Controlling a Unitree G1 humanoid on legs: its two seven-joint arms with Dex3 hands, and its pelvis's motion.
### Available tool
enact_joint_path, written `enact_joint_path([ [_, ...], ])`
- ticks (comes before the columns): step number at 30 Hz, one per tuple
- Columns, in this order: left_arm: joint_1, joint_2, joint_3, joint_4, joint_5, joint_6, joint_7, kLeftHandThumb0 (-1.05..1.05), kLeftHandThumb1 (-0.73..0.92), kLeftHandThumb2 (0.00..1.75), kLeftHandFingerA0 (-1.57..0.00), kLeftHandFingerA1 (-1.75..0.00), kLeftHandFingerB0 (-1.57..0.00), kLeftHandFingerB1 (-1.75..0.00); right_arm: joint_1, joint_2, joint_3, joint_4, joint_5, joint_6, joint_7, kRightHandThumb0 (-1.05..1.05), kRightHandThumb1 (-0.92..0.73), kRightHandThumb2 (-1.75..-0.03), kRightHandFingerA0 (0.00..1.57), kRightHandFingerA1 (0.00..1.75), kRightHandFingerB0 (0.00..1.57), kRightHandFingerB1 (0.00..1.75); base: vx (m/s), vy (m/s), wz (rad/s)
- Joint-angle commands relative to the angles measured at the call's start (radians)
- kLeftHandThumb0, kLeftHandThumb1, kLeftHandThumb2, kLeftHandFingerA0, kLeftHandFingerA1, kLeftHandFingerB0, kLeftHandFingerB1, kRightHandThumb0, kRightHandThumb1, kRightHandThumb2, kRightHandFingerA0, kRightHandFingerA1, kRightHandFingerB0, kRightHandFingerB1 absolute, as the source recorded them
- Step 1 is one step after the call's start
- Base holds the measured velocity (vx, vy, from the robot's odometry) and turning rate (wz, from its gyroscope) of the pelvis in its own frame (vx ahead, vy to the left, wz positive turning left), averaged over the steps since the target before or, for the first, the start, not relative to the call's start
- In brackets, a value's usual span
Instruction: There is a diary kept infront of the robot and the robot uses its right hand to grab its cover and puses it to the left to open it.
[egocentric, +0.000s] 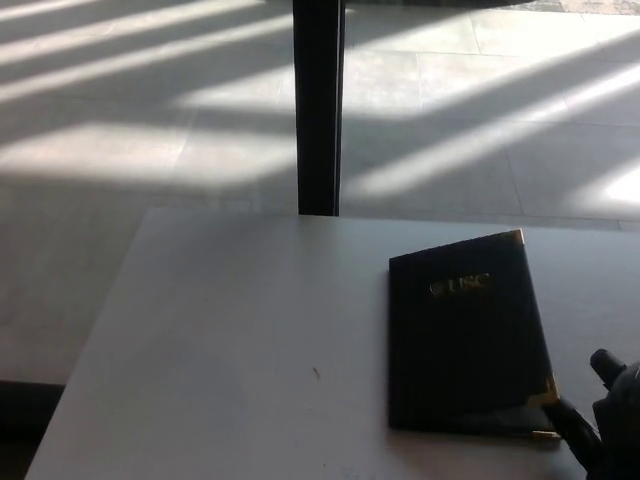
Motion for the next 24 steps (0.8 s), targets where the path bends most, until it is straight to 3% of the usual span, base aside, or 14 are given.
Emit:
enact_joint_path([
  [1, 0.004, 0.016, -0.008, 0.007, -0.012, -0.008, 0.009, -0.83, 0.92, 0.94, -0.32, -1.01, -0.2, -0.77, 0.006, 0.019, 0.017, 0.015, -0.023, -0.008, -0.002, -0.72, -0.92, -0.77, 0.34, 0.53, 0.25, 0.4, 0.0, 0.0, 0.0],
  [4, 0.008, 0.007, -0.019, -0.015, -0.015, -0.001, 0.003, -0.83, 0.92, 0.95, -0.3, -0.99, -0.19, -0.76, -0.009, 0.018, 0.021, 0.019, -0.019, -0.004, 0.005, -0.72, -0.92, -0.77, 0.33, 0.52, 0.23, 0.38, 0.0, 0.0, 0.0],
  [5, 0.011, 0.008, -0.025, -0.009, -0.011, -0.012, 0.0, -0.81, 0.92, 0.97, -0.25, -1.14, -0.17, -0.89, -0.017, 0.021, 0.021, 0.015, -0.017, 0.001, -0.005, -0.71, -0.92, -0.77, 0.33, 0.5, 0.23, 0.38, 0.0, 0.0, 0.0],
  [6, 0.01, 0.012, -0.024, -0.002, -0.013, -0.009, 0.009, -0.83, 0.92, 0.93, -0.32, -1.05, -0.18, -0.81, -0.029, 0.019, 0.015, 0.014, -0.013, 0.002, -0.009, -0.7, -0.82, -1.06, 0.29, 0.55, 0.21, 0.47, 0.0, 0.0, 0.0],
  [7, 0.015, 0.012, -0.02, -0.005, -0.022, -0.004, 0.001, -0.84, 0.92, 0.95, -0.25, -1.21, -0.11, -0.86, -0.043, 0.013, 0.003, 0.012, -0.005, -0.004, -0.007, -0.69, -0.83, -1.09, 0.27, 0.56, 0.18, 0.47, 0.0, 0.0, 0.0],
  [11, 0.016, 0.011, -0.018, -0.005, -0.029, -0.007, 0.004, -0.84, 0.92, 0.95, -0.23, -1.2, -0.09, -0.84, -0.05, 0.011, -0.006, 0.009, -0.005, 0.002, -0.007, -0.69, -0.83, -1.08, 0.29, 0.56, 0.19, 0.47, 0.0, 0.0, 0.0],
  [12, 0.016, 0.011, -0.018, -0.002, -0.028, -0.009, 0.007, -0.84, 0.92, 0.97, -0.26, -1.19, -0.1, -0.84, -0.054, 0.007, -0.011, 0.011, -0.006, 0.0, -0.006, -0.73, -0.91, -0.77, 0.34, 0.53, 0.22, 0.38, 0.0, 0.0, 0.0],
  [15, 0.017, 0.01, -0.017, -0.004, -0.033, -0.01, 0.012, -0.84, 0.92, 0.94, -0.28, -1.23, -0.09, -0.89, -0.069, 0.016, -0.026, 0.014, 0.0, -0.001, -0.02, -0.73, -0.91, -0.76, 0.34, 0.52, 0.23, 0.39, 0.0, 0.0, 0.0],
  [21, 0.009, 0.017, -0.039, 0.022, -0.018, -0.021, 0.006, -0.82, 0.92, 0.97, -0.27, -1.15, -0.1, -0.84, -0.065, 0.047, 0.026, 0.018, -0.039, -0.014, -0.013, -0.7, -0.92, -0.78, 0.35, 0.54, 0.21, 0.39, 0.0, 0.0, 0.0],
  [22, 0.009, 0.017, -0.041, 0.024, -0.017, -0.027, 0.012, -0.84, 0.92, 0.95, -0.36, -1.06, -0.16, -0.77, -0.081, 0.071, 0.045, 0.029, -0.052, -0.021, -0.029, -0.72, -0.92, -0.78, 0.38, 0.58, 0.25, 0.41, 0.0, 0.0, 0.0],
  [23, 0.008, 0.017, -0.04, 0.023, -0.021, -0.027, 0.01, -0.81, 0.92, 0.97, -0.28, -1.19, -0.12, -0.85, -0.089, 0.089, 0.056, 0.03, -0.057, -0.026, -0.039, -0.72, -0.91, -0.78, 0.37, 0.57, 0.25, 0.41, 0.0, 0.0, 0.0],
  [24, 0.004, 0.021, -0.037, 0.028, -0.026, -0.027, 0.005, -0.83, 0.92, 0.97, -0.27, -1.2, -0.09, -0.84, -0.098, 0.104, 0.071, 0.038, -0.069, -0.032, -0.043, -0.72, -0.92, -0.77, 0.38, 0.58, 0.27, 0.42, 0.0, 0.0, 0.0],
])
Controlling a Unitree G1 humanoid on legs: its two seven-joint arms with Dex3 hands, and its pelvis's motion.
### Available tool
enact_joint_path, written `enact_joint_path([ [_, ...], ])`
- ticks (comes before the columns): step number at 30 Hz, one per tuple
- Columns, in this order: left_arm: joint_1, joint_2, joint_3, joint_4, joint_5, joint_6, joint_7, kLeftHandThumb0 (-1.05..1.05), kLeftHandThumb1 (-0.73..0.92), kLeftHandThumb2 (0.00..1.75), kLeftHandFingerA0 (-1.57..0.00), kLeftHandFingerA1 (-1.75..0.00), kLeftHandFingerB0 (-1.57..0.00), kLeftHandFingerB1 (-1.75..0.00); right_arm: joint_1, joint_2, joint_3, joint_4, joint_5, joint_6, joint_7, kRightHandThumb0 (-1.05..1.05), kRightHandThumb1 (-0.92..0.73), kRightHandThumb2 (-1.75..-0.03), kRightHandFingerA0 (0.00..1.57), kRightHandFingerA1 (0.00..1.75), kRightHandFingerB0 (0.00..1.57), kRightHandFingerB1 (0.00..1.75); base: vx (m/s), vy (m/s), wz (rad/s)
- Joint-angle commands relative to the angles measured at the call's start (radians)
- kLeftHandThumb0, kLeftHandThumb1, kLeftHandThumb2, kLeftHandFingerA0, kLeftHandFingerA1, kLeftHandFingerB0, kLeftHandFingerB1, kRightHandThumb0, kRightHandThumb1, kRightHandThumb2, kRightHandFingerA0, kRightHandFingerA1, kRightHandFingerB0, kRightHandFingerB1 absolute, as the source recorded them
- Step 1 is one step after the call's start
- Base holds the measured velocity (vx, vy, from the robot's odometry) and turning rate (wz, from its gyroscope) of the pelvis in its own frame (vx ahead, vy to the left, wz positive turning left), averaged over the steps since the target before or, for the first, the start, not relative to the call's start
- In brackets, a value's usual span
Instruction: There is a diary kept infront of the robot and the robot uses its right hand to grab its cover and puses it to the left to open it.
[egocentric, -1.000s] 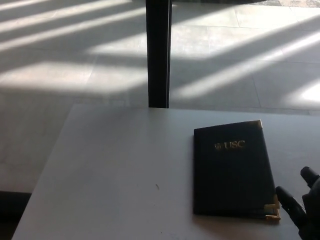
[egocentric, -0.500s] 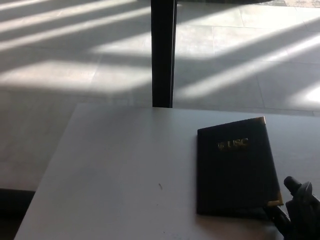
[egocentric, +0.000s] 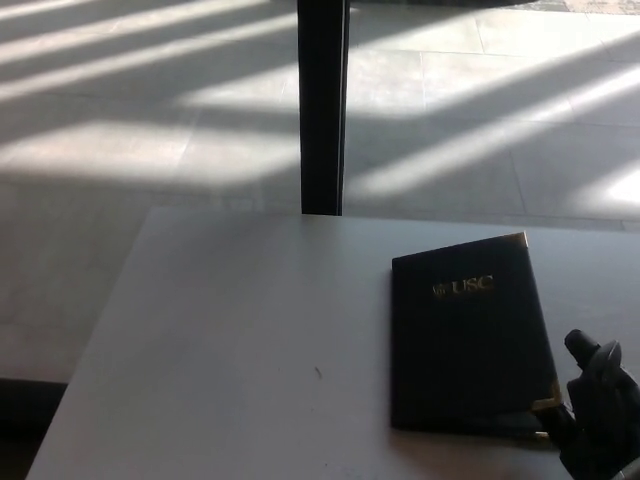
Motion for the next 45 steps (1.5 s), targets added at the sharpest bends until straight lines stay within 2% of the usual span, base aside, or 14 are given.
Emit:
enact_joint_path([
  [1, -0.001, 0.019, -0.005, 0.003, -0.001, -0.026, 0.006, -0.83, 0.92, 0.97, -0.26, -1.19, -0.1, -0.84, -0.036, 0.057, 0.044, 0.017, -0.04, -0.027, -0.033, -0.73, -0.91, -0.78, 0.35, 0.57, 0.24, 0.41, 0.0, 0.0, 0.0],
  [4, -0.001, 0.016, 0.001, -0.013, -0.01, -0.015, 0.017, -0.84, 0.92, 0.96, -0.27, -1.21, -0.13, -0.89, -0.048, 0.094, 0.077, 0.023, -0.037, -0.02, -0.041, -0.69, -0.84, -1.09, 0.26, 0.58, 0.18, 0.48, 0.0, 0.0, 0.0],
  [9, 0.006, 0.011, -0.012, -0.034, 0.001, -0.01, 0.028, -0.82, 0.92, 0.97, -0.28, -1.19, -0.11, -0.87, -0.021, 0.129, 0.145, 0.043, -0.053, -0.051, -0.044, -0.67, -0.86, -1.11, 0.26, 0.59, 0.13, 0.47, 0.0, 0.0, 0.0],
  [10, 0.004, 0.014, -0.008, -0.029, -0.003, -0.009, 0.029, -0.82, 0.92, 0.96, -0.3, -1.18, -0.11, -0.86, -0.005, 0.146, 0.154, 0.053, -0.056, -0.062, -0.056, -0.71, -0.92, -0.8, 0.3, 0.57, 0.17, 0.38, 0.0, 0.0, 0.0],
  [11, 0.003, 0.015, -0.004, -0.027, -0.01, -0.006, 0.027, -0.85, 0.92, 0.94, -0.35, -1.05, -0.14, -0.78, 0.0, 0.154, 0.156, 0.058, -0.054, -0.067, -0.066, -0.68, -0.84, -1.09, 0.29, 0.61, 0.17, 0.47, 0.0, 0.0, 0.0],
  [12, 0.003, 0.014, -0.007, -0.025, -0.004, -0.014, 0.031, -0.83, 0.92, 0.94, -0.37, -1.07, -0.16, -0.77, 0.004, 0.162, 0.159, 0.065, -0.058, -0.073, -0.08, -0.73, -0.92, -0.79, 0.33, 0.59, 0.21, 0.38, 0.0, 0.0, 0.0],
  [16, -0.003, 0.023, -0.004, -0.022, -0.008, -0.007, 0.037, -0.85, 0.92, 0.94, -0.35, -1.05, -0.16, -0.78, 0.012, 0.171, 0.185, 0.08, -0.065, -0.096, -0.091, -0.73, -0.92, -0.78, 0.35, 0.61, 0.22, 0.39, 0.0, 0.0, 0.0],
  [27, -0.002, 0.036, -0.028, 0.015, 0.013, -0.02, 0.039, -0.86, 0.92, 0.95, -0.38, -1.07, -0.22, -0.82, -0.055, 0.172, 0.329, -0.033, -0.052, -0.08, -0.104, -0.71, -0.92, -0.84, 0.29, 0.59, 0.18, 0.4, 0.0, 0.0, 0.0],
  [28, 0.001, 0.036, -0.031, 0.014, 0.015, -0.018, 0.036, -0.87, 0.92, 0.95, -0.38, -1.07, -0.22, -0.83, -0.06, 0.167, 0.352, -0.044, -0.066, -0.078, -0.114, -0.69, -0.86, -1.12, 0.27, 0.61, 0.17, 0.49, 0.0, 0.0, 0.0],
  [30, 0.002, 0.036, -0.041, 0.014, 0.024, -0.021, 0.051, -0.87, 0.92, 0.95, -0.39, -1.04, -0.24, -0.82, -0.065, 0.157, 0.388, -0.066, -0.082, -0.076, -0.118, -0.71, -0.92, -0.85, 0.3, 0.62, 0.18, 0.42, 0.0, 0.0, 0.0],
  [32, 0.011, 0.035, -0.046, 0.007, 0.024, -0.019, 0.038, -0.87, 0.92, 0.97, -0.37, -1.03, -0.21, -0.79, -0.063, 0.144, 0.422, -0.083, -0.096, -0.084, -0.112, -0.68, -0.87, -1.14, 0.27, 0.63, 0.14, 0.49, 0.0, 0.0, 0.0],
  [33, 0.013, 0.036, -0.047, 0.005, 0.022, -0.015, 0.04, -0.87, 0.92, 0.96, -0.37, -1.05, -0.22, -0.82, -0.061, 0.14, 0.433, -0.091, -0.099, -0.084, -0.118, -0.69, -0.92, -0.88, 0.3, 0.63, 0.17, 0.43, 0.0, 0.0, 0.0],
  [35, 0.015, 0.038, -0.046, 0.005, 0.014, -0.01, 0.032, -0.87, 0.92, 0.97, -0.35, -1.04, -0.19, -0.8, -0.06, 0.133, 0.456, -0.106, -0.108, -0.085, -0.131, -0.69, -0.86, -1.13, 0.3, 0.64, 0.17, 0.5, -0.01, -0.008, 0.07],
  [45, -0.015, 0.039, -0.064, 0.021, 0.017, -0.028, 0.032, -0.87, 0.92, 0.96, -0.4, -1.04, -0.2, -0.77, -0.016, 0.078, 0.557, -0.086, -0.166, -0.138, -0.071, -0.71, -0.86, -1.09, 0.27, 0.65, 0.15, 0.51, 0.0, -0.001, 0.05],
])
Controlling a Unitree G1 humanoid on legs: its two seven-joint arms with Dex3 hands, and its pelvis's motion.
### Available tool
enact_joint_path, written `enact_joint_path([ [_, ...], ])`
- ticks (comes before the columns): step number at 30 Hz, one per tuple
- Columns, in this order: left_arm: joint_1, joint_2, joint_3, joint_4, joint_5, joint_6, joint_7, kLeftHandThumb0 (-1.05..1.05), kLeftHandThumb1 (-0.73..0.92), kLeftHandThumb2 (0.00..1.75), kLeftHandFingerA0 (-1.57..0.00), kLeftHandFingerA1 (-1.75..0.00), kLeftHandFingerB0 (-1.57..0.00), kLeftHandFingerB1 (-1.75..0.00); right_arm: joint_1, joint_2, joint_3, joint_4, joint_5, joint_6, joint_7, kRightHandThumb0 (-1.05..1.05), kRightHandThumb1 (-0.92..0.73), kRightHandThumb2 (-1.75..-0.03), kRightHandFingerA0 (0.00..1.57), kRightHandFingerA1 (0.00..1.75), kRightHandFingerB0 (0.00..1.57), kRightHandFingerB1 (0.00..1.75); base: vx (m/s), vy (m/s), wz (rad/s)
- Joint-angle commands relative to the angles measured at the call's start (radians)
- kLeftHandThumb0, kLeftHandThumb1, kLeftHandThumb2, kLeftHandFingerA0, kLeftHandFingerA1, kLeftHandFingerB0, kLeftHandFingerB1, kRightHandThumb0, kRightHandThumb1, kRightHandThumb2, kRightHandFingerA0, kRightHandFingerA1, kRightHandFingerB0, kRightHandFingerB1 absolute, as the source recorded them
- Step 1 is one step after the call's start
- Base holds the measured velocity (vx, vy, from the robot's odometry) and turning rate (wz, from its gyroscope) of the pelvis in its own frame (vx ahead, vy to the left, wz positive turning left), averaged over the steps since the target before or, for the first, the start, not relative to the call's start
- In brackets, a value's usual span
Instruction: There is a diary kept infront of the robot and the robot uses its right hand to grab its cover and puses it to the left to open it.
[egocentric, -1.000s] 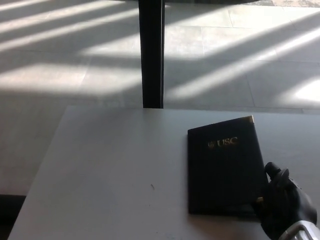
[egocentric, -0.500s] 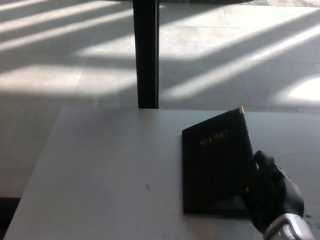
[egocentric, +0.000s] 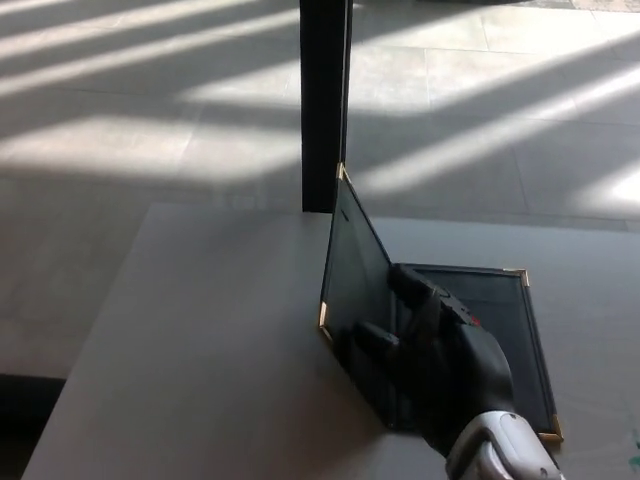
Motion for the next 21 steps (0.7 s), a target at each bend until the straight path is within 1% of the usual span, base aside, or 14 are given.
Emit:
enact_joint_path([
  [1, -0.025, 0.017, -0.012, 0.013, 0.013, -0.028, 0.006, -0.87, 0.92, 0.96, -0.4, -1.04, -0.2, -0.77, 0.032, 0.056, 0.03, 0.014, -0.041, -0.026, 0.038, -0.71, -0.86, -1.09, 0.27, 0.65, 0.15, 0.51, 0.0, 0.0, 0.0],
  [3, -0.035, 0.022, -0.015, 0.02, 0.012, -0.019, 0.01, -0.87, 0.92, 0.95, -0.36, -1.04, -0.22, -0.82, 0.015, 0.037, 0.042, 0.055, -0.069, -0.024, 0.056, -0.72, -0.86, -1.09, 0.27, 0.66, 0.14, 0.51, 0.0, 0.0, 0.0],
  [5, -0.042, 0.028, -0.016, 0.026, 0.011, -0.018, 0.011, -0.87, 0.92, 0.95, -0.36, -1.04, -0.22, -0.82, 0.007, 0.036, 0.038, 0.082, -0.084, -0.032, 0.061, -0.72, -0.86, -1.09, 0.27, 0.66, 0.14, 0.51, 0.0, 0.0, 0.0],
  [6, -0.048, 0.035, -0.019, 0.035, 0.016, -0.021, 0.019, -0.86, 0.92, 0.94, -0.36, -1.02, -0.24, -0.84, -0.018, 0.033, 0.013, 0.124, -0.083, -0.028, 0.064, -0.71, -0.87, -1.08, 0.21, 0.63, 0.11, 0.5, 0.0, 0.0, 0.0],
  [7, -0.048, 0.036, -0.016, 0.029, 0.012, -0.02, 0.021, -0.85, 0.92, 0.93, -0.35, -1.06, -0.25, -0.87, -0.044, 0.028, -0.007, 0.164, -0.087, -0.028, 0.068, -0.69, -0.88, -1.08, 0.2, 0.62, 0.1, 0.49, 0.0, 0.0, 0.0],
  [8, -0.051, 0.037, -0.015, 0.022, 0.009, -0.018, 0.024, -0.84, 0.92, 0.92, -0.33, -1.06, -0.23, -0.85, -0.066, 0.019, -0.016, 0.197, -0.102, -0.03, 0.071, -0.68, -0.89, -1.08, 0.2, 0.62, 0.1, 0.49, 0.0, 0.0, 0.0],
  [10, -0.059, 0.046, -0.031, 0.018, 0.022, -0.011, 0.019, -0.85, 0.92, 0.96, -0.35, -1.03, -0.23, -0.8, -0.105, 0.019, -0.038, 0.252, -0.127, -0.033, 0.06, -0.68, -0.87, -1.06, 0.26, 0.65, 0.14, 0.5, 0.0, 0.0, 0.0],
  [13, -0.065, 0.05, -0.043, 0.023, 0.028, -0.014, 0.014, -0.86, 0.92, 0.97, -0.36, -0.98, -0.21, -0.78, -0.163, 0.024, -0.062, 0.317, -0.158, -0.024, 0.044, -0.68, -0.87, -1.06, 0.26, 0.64, 0.14, 0.5, 0.0, 0.0, 0.0],
  [15, -0.083, 0.049, -0.048, 0.025, 0.029, -0.016, 0.029, -0.88, 0.92, 0.96, -0.37, -0.97, -0.2, -0.75, -0.252, 0.018, -0.082, 0.391, -0.176, -0.016, 0.058, -0.68, -0.87, -1.05, 0.25, 0.66, 0.13, 0.5, 0.0, 0.0, 0.0],
  [16, -0.085, 0.049, -0.05, 0.025, 0.03, -0.015, 0.036, -0.87, 0.92, 0.95, -0.39, -0.99, -0.18, -0.75, -0.281, 0.021, -0.088, 0.415, -0.185, -0.014, 0.056, -0.68, -0.87, -1.06, 0.28, 0.66, 0.15, 0.51, 0.0, 0.0, 0.0],
  [18, -0.092, 0.051, -0.052, 0.029, 0.032, -0.015, 0.041, -0.88, 0.92, 0.95, -0.39, -1.02, -0.2, -0.77, -0.325, 0.028, -0.103, 0.454, -0.194, -0.026, 0.059, -0.67, -0.85, -1.07, 0.32, 0.69, 0.16, 0.52, 0.0, 0.0, 0.0],
  [19, -0.102, 0.053, -0.045, 0.033, 0.023, -0.012, 0.04, -0.88, 0.92, 0.93, -0.39, -1.06, -0.21, -0.8, -0.356, 0.031, -0.118, 0.483, -0.199, -0.033, 0.059, -0.67, -0.83, -1.07, 0.35, 0.69, 0.2, 0.53, 0.0, 0.0, 0.0],
  [20, -0.1, 0.053, -0.055, 0.034, 0.033, -0.016, 0.036, -0.88, 0.92, 0.94, -0.39, -1.04, -0.22, -0.8, -0.383, 0.028, -0.12, 0.51, -0.212, -0.048, 0.068, -0.68, -0.92, -0.79, 0.37, 0.71, 0.2, 0.47, 0.0, 0.0, 0.0],
  [21, -0.096, 0.057, -0.063, 0.04, 0.041, -0.022, 0.02, -0.88, 0.92, 0.95, -0.38, -1.02, -0.21, -0.77, -0.428, 0.014, -0.11, 0.549, -0.234, -0.054, 0.083, -0.69, -0.92, -0.73, 0.44, 0.68, 0.27, 0.47, 0.0, 0.0, 0.0],
])
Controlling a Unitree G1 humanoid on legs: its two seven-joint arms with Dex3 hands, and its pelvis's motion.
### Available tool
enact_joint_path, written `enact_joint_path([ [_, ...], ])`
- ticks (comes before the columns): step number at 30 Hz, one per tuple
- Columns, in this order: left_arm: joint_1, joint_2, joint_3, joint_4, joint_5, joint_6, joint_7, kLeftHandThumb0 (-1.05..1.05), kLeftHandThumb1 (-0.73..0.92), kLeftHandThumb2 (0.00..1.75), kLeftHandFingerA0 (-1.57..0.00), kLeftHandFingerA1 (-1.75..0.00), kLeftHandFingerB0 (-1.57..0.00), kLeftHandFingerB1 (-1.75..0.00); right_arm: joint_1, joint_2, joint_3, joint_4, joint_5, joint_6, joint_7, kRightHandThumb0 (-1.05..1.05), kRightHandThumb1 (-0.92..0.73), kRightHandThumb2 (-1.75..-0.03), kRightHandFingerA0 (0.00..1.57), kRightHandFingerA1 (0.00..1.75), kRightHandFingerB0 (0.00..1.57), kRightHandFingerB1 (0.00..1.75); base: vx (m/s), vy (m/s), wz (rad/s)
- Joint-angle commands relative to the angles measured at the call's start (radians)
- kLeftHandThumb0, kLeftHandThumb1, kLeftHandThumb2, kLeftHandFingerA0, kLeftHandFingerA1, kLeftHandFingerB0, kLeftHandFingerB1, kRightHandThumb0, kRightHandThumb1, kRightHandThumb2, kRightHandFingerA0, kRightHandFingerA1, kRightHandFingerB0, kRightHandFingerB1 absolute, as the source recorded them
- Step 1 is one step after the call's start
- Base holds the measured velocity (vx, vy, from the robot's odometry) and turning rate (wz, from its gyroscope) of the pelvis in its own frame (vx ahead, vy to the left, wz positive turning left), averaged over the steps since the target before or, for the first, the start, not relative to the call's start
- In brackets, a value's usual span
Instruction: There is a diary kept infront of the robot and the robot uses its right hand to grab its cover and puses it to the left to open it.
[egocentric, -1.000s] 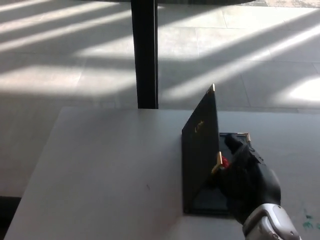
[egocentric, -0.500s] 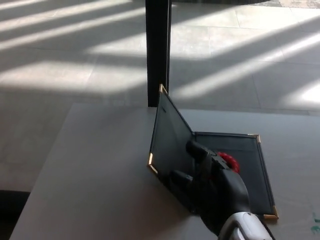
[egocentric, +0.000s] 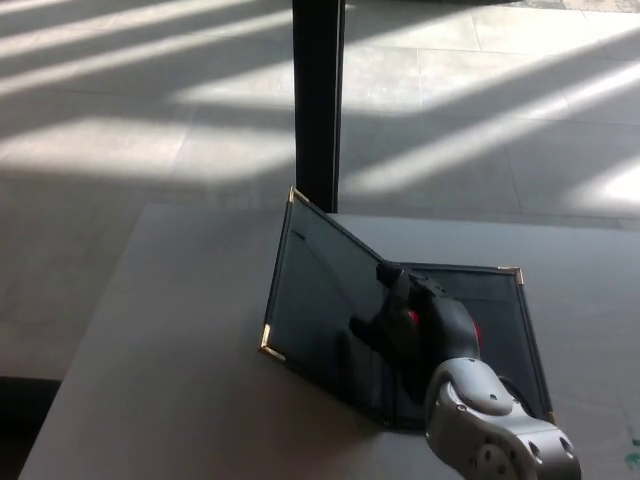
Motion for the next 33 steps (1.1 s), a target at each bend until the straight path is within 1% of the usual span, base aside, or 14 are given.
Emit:
enact_joint_path([
  [1, -0.009, 0.034, -0.02, 0.015, 0.031, -0.022, -0.002, -0.88, 0.92, 0.95, -0.38, -1.02, -0.21, -0.77, -0.118, -0.007, -0.019, 0.108, -0.084, -0.043, 0.034, -0.69, -0.92, -0.73, 0.44, 0.68, 0.27, 0.47, 0.0, 0.0, 0.0],
  [2, -0.006, 0.034, -0.014, -0.001, 0.02, -0.01, -0.007, -0.87, 0.92, 0.95, -0.34, -0.97, -0.2, -0.74, -0.164, -0.009, -0.018, 0.164, -0.101, -0.057, 0.039, -0.58, -0.72, -1.15, 0.5, 0.72, 0.16, 0.51, 0.0, 0.0, 0.0],
  [3, -0.007, 0.035, -0.015, -0.001, 0.02, -0.007, -0.002, -0.87, 0.92, 0.95, -0.35, -0.98, -0.19, -0.74, -0.18, -0.001, -0.025, 0.193, -0.104, -0.067, 0.036, -0.69, -0.92, -0.71, 0.51, 0.64, 0.36, 0.47, 0.0, 0.0, 0.0],
  [5, -0.016, 0.04, -0.013, 0.002, 0.019, -0.003, 0.003, -0.88, 0.92, 0.94, -0.35, -0.99, -0.21, -0.75, -0.201, 0.013, -0.026, 0.248, -0.119, -0.092, 0.038, -0.73, -0.92, -0.68, 0.52, 0.64, 0.37, 0.48, 0.0, 0.0, 0.0],
  [10, -0.038, 0.033, -0.02, 0.004, 0.024, -0.015, 0.006, -0.87, 0.92, 0.94, -0.35, -0.98, -0.27, -0.8, -0.209, 0.055, 0.035, 0.34, -0.175, -0.14, 0.054, -0.74, -0.92, -0.69, 0.55, 0.65, 0.35, 0.47, 0.0, 0.0, 0.0],
  [11, -0.046, 0.035, -0.02, 0.001, 0.025, -0.006, 0.019, -0.87, 0.92, 0.93, -0.36, -1.01, -0.27, -0.84, -0.202, 0.076, 0.065, 0.357, -0.188, -0.116, 0.052, -0.73, -0.73, -1.08, 0.49, 0.69, 0.3, 0.56, 0.0, 0.0, 0.0],
  [12, -0.047, 0.035, -0.023, 0.001, 0.028, -0.003, 0.016, -0.87, 0.92, 0.96, -0.36, -0.98, -0.25, -0.81, -0.197, 0.082, 0.079, 0.362, -0.197, -0.105, 0.043, -0.74, -0.92, -0.7, 0.56, 0.66, 0.34, 0.47, 0.0, 0.0, 0.0],
  [13, -0.053, 0.034, -0.027, -0.001, 0.033, -0.008, 0.025, -0.86, 0.92, 0.93, -0.38, -0.97, -0.26, -0.81, -0.188, 0.092, 0.076, 0.359, -0.188, -0.092, 0.038, -0.72, -0.73, -1.08, 0.52, 0.71, 0.27, 0.55, 0.0, 0.0, 0.0],
  [15, -0.066, 0.042, -0.031, 0.012, 0.038, -0.01, 0.022, -0.8, 0.87, 1.22, -0.41, -0.88, -0.32, -0.75, -0.179, 0.111, 0.051, 0.355, -0.156, -0.055, 0.026, -0.71, -0.92, -0.69, 0.49, 0.7, 0.23, 0.44, 0.0, 0.0, 0.0],
  [19, -0.088, 0.063, -0.043, 0.034, 0.044, -0.003, 0.001, -0.82, 0.88, 1.23, -0.4, -0.92, -0.31, -0.77, -0.196, 0.103, 0.03, 0.378, -0.161, 0.005, -0.01, -0.7, -0.92, -0.71, 0.55, 0.67, 0.25, 0.41, 0.0, 0.0, 0.0],
  [20, -0.101, 0.065, -0.046, 0.036, 0.045, -0.002, 0.006, -0.86, 0.92, 0.95, -0.38, -1.0, -0.29, -0.85, -0.204, 0.11, -0.004, 0.389, -0.141, 0.009, -0.024, -0.71, -0.92, -0.71, 0.52, 0.68, 0.23, 0.4, 0.0, 0.0, 0.0],
  [21, -0.106, 0.065, -0.046, 0.034, 0.044, -0.004, 0.007, -0.74, 0.89, 1.32, -0.5, -0.93, -0.29, -0.78, -0.207, 0.115, -0.026, 0.398, -0.131, 0.01, -0.037, -0.71, -0.92, -0.7, 0.53, 0.71, 0.23, 0.41, 0.0, 0.0, 0.0],
  [22, -0.106, 0.064, -0.045, 0.029, 0.042, -0.003, 0.008, -0.85, 0.92, 0.94, -0.38, -1.01, -0.28, -0.85, -0.205, 0.118, -0.039, 0.401, -0.126, 0.01, -0.038, -0.7, -0.92, -0.72, 0.51, 0.7, 0.2, 0.41, 0.0, 0.0, 0.0],
  [33, -0.072, 0.05, -0.059, 0.025, 0.042, -0.01, -0.044, -0.88, 0.92, 0.99, -0.2, -1.21, -0.1, -0.94, -0.243, 0.096, -0.081, 0.368, -0.123, 0.051, -0.014, -0.7, -0.92, -0.72, 0.54, 0.63, 0.26, 0.4, 0.0, 0.0, 0.0],
])
